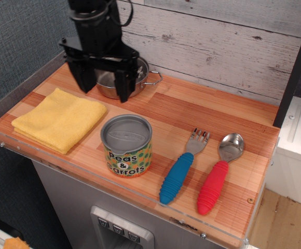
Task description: Move the can to the right of the silver pot up against the wall.
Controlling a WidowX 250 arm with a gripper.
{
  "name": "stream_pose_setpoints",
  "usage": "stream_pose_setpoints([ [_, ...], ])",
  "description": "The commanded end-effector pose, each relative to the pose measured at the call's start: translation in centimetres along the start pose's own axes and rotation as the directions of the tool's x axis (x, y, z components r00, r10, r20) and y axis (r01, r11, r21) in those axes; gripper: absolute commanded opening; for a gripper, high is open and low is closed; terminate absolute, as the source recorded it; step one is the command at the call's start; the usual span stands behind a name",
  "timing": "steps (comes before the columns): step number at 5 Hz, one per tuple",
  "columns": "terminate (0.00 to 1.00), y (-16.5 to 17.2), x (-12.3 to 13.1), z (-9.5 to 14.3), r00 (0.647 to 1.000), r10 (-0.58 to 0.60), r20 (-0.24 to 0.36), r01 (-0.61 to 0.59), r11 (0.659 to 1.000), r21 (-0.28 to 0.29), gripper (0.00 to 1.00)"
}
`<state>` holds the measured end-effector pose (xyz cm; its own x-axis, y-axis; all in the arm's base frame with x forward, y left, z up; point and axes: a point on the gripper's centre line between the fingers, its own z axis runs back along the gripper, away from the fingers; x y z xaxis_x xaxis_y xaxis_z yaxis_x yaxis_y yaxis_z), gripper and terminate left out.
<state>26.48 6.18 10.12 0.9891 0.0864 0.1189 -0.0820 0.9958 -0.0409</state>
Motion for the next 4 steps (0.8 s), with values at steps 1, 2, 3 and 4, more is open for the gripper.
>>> stream_pose_setpoints([
  [1, 0.00, -1.3, -2.7, 0.0, 0.988, -0.146, -0.052, 0.147, 0.989, 0.009, 1.00],
  [2, 0.00, -1.6, -4.2, 0.4, 0.976, -0.205, -0.073, 0.208, 0.977, 0.038, 1.00],
  [3, 0.00, -1.6, -5.5, -0.1, 0.969, -0.212, -0.124, 0.217, 0.975, 0.034, 1.00],
  [4, 0.00, -1.8, -6.1, -0.9, 0.960, -0.237, -0.146, 0.242, 0.970, 0.020, 1.00],
])
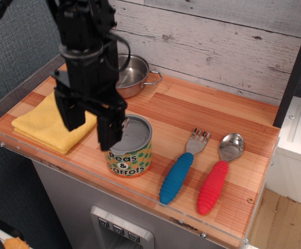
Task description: Move the can to the right of the silver pot up against the wall.
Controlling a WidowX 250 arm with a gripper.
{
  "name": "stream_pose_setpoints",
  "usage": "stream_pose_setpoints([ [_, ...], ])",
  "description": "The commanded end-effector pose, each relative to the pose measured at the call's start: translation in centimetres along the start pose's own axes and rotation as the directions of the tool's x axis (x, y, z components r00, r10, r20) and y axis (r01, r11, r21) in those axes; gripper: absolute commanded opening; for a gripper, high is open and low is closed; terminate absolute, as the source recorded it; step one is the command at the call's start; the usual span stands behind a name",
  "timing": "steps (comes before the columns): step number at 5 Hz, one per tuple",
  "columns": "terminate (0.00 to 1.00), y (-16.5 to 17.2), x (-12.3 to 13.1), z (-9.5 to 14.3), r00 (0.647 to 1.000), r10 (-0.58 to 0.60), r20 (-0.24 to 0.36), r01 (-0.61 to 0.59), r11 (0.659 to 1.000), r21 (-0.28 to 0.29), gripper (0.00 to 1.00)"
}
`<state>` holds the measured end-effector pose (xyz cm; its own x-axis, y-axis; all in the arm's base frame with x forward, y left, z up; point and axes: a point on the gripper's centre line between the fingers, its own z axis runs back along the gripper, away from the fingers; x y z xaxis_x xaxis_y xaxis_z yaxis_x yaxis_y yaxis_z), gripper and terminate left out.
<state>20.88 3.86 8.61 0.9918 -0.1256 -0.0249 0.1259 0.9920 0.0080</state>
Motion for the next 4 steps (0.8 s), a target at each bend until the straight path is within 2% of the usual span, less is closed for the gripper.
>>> stream_pose_setpoints([
  [1, 0.00, 0.0, 0.4, -1.5, 0.997, -0.037, -0.066, 0.038, 0.999, 0.015, 1.00],
  [2, 0.00, -0.6, 1.4, -2.4, 0.994, -0.077, -0.078, 0.080, 0.996, 0.037, 1.00],
  [3, 0.00, -1.1, 2.6, -3.2, 0.989, -0.131, -0.063, 0.132, 0.991, 0.007, 1.00],
  [4, 0.00, -1.6, 4.0, -3.5, 0.984, -0.174, -0.040, 0.176, 0.984, 0.037, 1.00],
])
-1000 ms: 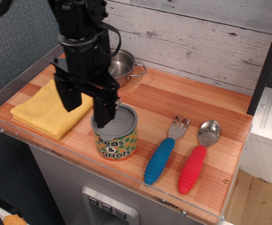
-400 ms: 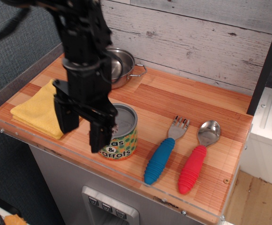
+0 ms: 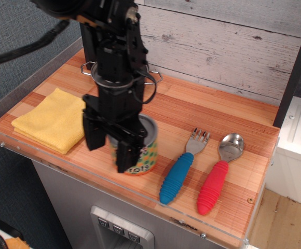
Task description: Move the can to the right of the silver pot up against the wall.
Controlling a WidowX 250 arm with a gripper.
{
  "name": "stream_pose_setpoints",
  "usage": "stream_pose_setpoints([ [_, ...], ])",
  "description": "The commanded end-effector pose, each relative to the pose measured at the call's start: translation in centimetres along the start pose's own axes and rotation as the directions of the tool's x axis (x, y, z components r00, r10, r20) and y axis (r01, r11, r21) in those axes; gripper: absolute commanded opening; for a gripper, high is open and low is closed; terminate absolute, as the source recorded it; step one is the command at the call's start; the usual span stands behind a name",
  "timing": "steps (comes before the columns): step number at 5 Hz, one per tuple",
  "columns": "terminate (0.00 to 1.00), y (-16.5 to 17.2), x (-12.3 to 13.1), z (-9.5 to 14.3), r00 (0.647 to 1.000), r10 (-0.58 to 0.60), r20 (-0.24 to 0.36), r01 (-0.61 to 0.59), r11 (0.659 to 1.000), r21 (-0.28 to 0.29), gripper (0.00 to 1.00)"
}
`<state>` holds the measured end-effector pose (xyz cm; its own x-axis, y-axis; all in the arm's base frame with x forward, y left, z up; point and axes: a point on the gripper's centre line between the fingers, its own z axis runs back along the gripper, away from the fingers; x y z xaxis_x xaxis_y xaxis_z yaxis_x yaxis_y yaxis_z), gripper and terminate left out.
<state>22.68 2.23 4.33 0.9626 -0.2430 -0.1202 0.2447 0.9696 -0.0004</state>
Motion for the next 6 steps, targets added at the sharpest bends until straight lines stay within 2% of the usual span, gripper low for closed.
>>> stream_pose_setpoints([
  [1, 0.00, 0.2, 3.1, 0.8, 0.991, -0.092, 0.095, 0.088, 0.995, 0.046, 1.00],
  [3, 0.00, 1.6, 5.1, 1.4, 0.991, -0.082, 0.103, 0.077, 0.996, 0.055, 1.00],
  [5, 0.00, 2.1, 8.0, 1.5, 0.983, -0.099, 0.152, 0.085, 0.992, 0.097, 1.00],
  [6, 0.00, 2.6, 9.0, 1.5, 0.979, -0.100, 0.177, 0.086, 0.993, 0.085, 1.00],
])
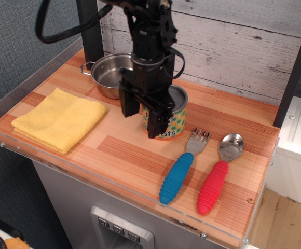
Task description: Move the can to the right of the silver pot up against the wall.
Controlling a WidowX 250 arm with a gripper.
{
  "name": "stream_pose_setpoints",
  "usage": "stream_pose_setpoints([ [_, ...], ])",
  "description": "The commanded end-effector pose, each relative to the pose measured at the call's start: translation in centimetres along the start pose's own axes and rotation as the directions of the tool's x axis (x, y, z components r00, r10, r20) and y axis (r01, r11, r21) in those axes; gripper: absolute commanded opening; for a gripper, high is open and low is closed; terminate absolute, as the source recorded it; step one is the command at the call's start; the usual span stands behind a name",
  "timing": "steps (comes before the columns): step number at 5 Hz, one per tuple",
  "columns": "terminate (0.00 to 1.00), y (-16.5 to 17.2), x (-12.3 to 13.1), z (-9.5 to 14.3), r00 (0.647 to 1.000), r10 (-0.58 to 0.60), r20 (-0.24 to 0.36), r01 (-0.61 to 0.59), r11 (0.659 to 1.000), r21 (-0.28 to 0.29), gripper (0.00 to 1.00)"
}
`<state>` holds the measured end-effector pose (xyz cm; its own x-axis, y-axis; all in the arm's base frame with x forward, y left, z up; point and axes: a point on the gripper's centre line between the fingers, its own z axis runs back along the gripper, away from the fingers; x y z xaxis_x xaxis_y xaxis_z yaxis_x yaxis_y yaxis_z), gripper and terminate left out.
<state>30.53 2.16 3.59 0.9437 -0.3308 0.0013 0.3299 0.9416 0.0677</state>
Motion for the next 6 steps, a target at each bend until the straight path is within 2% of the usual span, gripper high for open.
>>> stream_pose_setpoints([
  [1, 0.00, 1.1, 2.6, 1.4, 0.995, -0.019, 0.096, 0.018, 1.000, 0.007, 1.00],
  [3, 0.00, 0.9, 4.6, 1.4, 0.991, -0.033, 0.131, 0.032, 0.999, 0.011, 1.00],
  [4, 0.00, 0.6, 5.4, 1.7, 0.987, -0.051, 0.151, 0.047, 0.998, 0.033, 1.00],
  [5, 0.00, 0.5, 6.3, 1.8, 0.984, -0.066, 0.165, 0.063, 0.998, 0.024, 1.00],
  [6, 0.00, 0.2, 6.3, 2.2, 0.980, -0.070, 0.186, 0.067, 0.997, 0.025, 1.00],
])
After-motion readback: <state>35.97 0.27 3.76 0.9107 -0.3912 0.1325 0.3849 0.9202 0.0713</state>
